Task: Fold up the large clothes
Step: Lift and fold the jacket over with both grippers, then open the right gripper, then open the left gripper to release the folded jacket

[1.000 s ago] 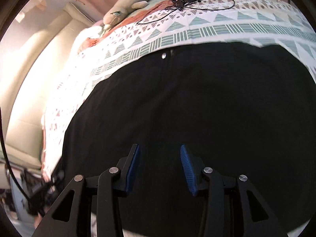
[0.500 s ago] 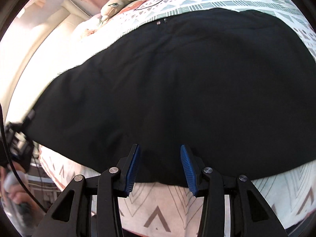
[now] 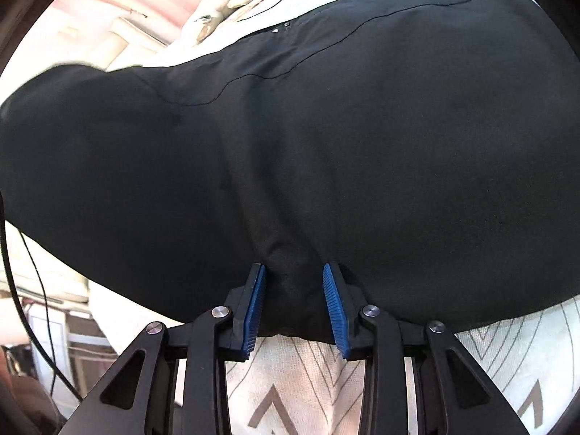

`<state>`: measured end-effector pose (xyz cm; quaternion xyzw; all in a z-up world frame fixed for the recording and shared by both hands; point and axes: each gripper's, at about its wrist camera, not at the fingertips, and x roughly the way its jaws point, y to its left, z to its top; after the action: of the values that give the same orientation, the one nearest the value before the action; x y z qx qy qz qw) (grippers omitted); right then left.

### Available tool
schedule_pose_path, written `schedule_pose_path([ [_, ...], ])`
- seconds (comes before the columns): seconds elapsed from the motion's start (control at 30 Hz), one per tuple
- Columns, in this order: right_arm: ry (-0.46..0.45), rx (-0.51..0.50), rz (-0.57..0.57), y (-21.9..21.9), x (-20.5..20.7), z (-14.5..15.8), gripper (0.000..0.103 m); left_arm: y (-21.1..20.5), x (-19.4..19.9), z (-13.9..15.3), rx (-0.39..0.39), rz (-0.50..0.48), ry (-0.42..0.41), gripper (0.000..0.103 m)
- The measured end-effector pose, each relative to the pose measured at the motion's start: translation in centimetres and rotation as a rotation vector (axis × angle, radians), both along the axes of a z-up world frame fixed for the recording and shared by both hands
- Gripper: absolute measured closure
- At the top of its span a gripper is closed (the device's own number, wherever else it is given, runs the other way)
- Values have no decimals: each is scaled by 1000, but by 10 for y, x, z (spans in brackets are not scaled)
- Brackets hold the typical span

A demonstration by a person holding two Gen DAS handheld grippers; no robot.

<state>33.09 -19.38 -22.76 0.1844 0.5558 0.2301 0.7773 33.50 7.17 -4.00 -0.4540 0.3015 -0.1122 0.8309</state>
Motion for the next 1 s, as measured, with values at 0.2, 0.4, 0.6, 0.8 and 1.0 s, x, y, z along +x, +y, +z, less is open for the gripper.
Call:
schedule_pose_path([
  [0.2, 55, 108, -16, -30, 4, 10, 68, -41, 18, 14, 40, -74, -21, 94],
  [0.4, 14, 154, -97, -77, -9, 36, 68, -77, 36, 12, 67, -131, -1, 94],
  [0.6, -26, 161, -187, -128, -30, 57, 68, -126, 59, -4, 95, -207, 45, 94],
  [0.8, -17, 161, -302, -185, -46, 56, 68, -185, 87, -38, 156, -312, 137, 94],
  [1.0, 9, 154, -398, -228, -64, 46, 68, -231, 90, -69, 215, -404, 219, 94],
])
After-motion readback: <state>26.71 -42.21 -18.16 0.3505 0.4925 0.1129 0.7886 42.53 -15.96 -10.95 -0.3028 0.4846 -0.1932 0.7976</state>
